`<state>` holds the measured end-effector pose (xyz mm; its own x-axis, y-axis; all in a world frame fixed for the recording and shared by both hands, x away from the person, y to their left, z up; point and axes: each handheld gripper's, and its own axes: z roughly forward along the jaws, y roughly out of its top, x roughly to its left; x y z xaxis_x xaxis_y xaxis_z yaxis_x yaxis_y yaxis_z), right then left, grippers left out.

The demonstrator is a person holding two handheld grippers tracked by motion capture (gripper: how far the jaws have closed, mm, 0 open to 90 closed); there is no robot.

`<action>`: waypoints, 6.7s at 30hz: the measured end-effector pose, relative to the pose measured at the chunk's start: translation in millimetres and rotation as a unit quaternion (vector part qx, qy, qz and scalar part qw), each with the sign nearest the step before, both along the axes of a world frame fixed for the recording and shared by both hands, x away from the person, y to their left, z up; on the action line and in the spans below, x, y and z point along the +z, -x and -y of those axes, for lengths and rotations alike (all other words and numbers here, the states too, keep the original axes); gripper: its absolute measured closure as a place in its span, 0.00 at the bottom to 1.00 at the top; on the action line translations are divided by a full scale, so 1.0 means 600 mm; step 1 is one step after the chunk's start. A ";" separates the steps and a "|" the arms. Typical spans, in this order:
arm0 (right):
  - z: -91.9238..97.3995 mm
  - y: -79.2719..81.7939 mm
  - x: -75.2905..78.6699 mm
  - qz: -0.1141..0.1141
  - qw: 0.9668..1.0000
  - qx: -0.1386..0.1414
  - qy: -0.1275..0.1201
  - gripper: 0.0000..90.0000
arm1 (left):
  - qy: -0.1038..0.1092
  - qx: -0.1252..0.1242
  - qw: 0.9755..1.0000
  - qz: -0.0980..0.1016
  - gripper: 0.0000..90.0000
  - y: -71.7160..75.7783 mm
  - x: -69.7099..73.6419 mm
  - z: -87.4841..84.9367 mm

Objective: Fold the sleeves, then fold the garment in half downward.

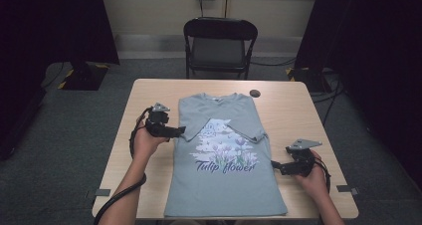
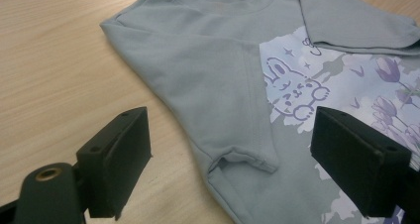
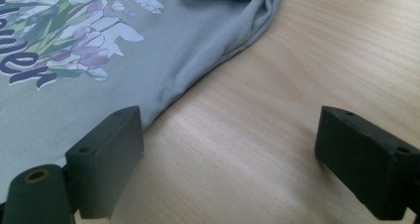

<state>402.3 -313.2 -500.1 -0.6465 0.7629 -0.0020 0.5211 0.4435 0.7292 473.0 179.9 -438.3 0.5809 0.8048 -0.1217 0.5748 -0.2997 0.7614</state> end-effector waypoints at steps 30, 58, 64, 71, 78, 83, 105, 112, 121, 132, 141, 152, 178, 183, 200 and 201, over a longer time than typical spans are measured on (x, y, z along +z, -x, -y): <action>0.000 0.000 0.000 0.000 1.000 0.000 0.000 0.12 | 0.004 -0.004 1.000 -0.004 0.17 0.034 -0.032 -0.022; -0.001 0.001 0.000 0.000 1.000 -0.003 0.000 0.12 | 0.003 0.000 1.000 -0.010 0.17 0.062 -0.076 -0.046; -0.001 0.001 0.000 0.000 1.000 -0.003 0.000 0.12 | 0.003 0.002 1.000 -0.010 0.17 0.067 -0.085 -0.051; -0.001 0.001 0.000 0.000 1.000 -0.002 0.000 0.12 | -0.004 0.001 1.000 -0.007 0.17 0.073 -0.087 -0.052; -0.002 0.001 0.000 0.000 1.000 -0.002 0.000 0.12 | -0.022 -0.002 1.000 -0.003 0.17 0.079 -0.092 -0.052; -0.002 0.001 0.000 0.000 1.000 -0.002 0.000 0.12 | -0.027 -0.002 1.000 -0.003 0.17 0.083 -0.097 -0.053; -0.003 0.003 0.000 -0.001 1.000 -0.002 0.000 0.12 | -0.033 0.001 0.999 0.003 0.17 0.105 -0.091 -0.066; -0.003 0.003 0.000 -0.001 1.000 -0.003 0.000 0.12 | -0.040 -0.003 0.999 0.008 0.17 0.116 -0.088 -0.067; -0.004 0.003 0.000 0.000 1.000 -0.002 0.000 0.12 | -0.038 -0.007 0.999 0.006 0.17 0.129 -0.089 -0.068; -0.004 0.003 0.000 0.000 1.000 -0.002 0.000 0.12 | -0.043 -0.006 0.999 0.002 0.17 0.142 -0.098 -0.066; -0.004 0.003 0.000 0.000 1.000 -0.002 0.000 0.12 | -0.049 -0.009 0.999 0.006 0.17 0.149 -0.103 -0.068; -0.004 0.003 0.000 0.000 1.000 -0.001 0.000 0.12 | -0.060 -0.009 0.998 0.018 0.17 0.160 -0.106 -0.069; -0.004 0.003 0.000 -0.001 1.000 0.000 0.000 0.12 | -0.072 -0.003 0.997 0.014 0.07 0.167 -0.106 -0.065; -0.004 0.003 0.001 0.001 1.000 -0.008 0.002 0.12 | -0.076 -0.003 0.997 0.014 0.07 0.165 -0.105 -0.064; 0.001 0.002 0.034 0.016 1.000 -0.018 -0.014 0.12 | -0.069 -0.025 0.997 0.012 0.09 0.139 -0.078 -0.040; 0.001 0.001 0.036 0.017 1.000 -0.017 -0.016 0.12 | -0.067 -0.027 0.997 0.012 0.09 0.135 -0.076 -0.036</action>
